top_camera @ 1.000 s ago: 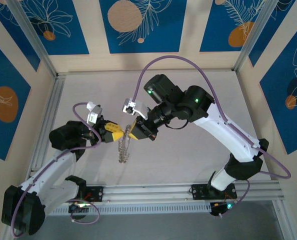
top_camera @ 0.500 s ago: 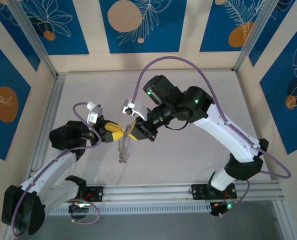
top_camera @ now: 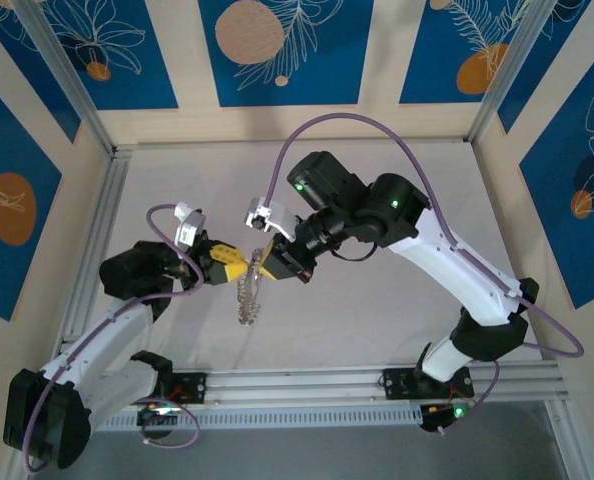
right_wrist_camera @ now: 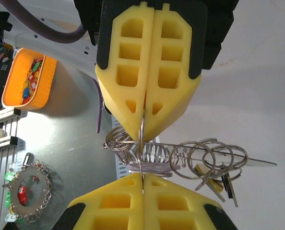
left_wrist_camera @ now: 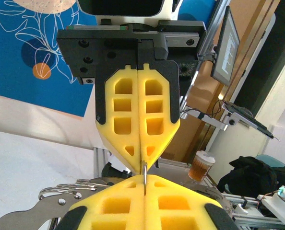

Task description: Put the keys on the keyring

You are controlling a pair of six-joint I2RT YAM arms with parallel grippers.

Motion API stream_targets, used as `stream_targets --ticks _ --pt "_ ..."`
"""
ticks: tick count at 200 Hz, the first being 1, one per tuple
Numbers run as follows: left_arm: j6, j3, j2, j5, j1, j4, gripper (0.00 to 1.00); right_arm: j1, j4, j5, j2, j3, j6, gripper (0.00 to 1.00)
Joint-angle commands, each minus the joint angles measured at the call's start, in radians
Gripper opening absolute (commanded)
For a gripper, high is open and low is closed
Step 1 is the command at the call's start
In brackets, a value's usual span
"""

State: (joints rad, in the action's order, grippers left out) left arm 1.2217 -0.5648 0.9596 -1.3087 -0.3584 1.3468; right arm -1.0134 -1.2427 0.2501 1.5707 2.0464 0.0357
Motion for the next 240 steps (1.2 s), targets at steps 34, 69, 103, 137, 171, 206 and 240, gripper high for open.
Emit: stream_targets --ticks 34,69,103,137,171,206,240 --pt "-0.016 -0.025 -0.011 0.005 -0.008 0.06 0.0 -0.001 0.007 -0.025 -0.042 -0.008 -0.019 0.0" --pt "-0.014 -0.027 -0.009 0.004 -0.008 0.058 0.0 -0.003 0.014 -0.007 -0.037 -0.008 -0.017 0.0" --pt "-0.016 -0.029 -0.005 0.004 -0.007 0.059 0.0 -0.007 0.009 0.002 -0.032 -0.002 -0.016 0.0" --pt "-0.017 -0.029 -0.004 0.005 -0.005 0.059 0.0 -0.013 -0.004 0.01 -0.024 0.006 -0.013 0.0" --pt "-0.018 -0.028 -0.003 0.005 -0.004 0.059 0.0 -0.02 -0.006 0.019 -0.017 0.01 -0.011 0.0" --pt "-0.019 -0.027 -0.001 0.006 -0.003 0.058 0.0 -0.024 -0.009 0.024 -0.014 0.014 -0.011 0.0" --pt "-0.019 -0.027 -0.001 0.005 0.0 0.059 0.0 -0.025 -0.009 0.026 -0.012 0.014 -0.01 0.0"
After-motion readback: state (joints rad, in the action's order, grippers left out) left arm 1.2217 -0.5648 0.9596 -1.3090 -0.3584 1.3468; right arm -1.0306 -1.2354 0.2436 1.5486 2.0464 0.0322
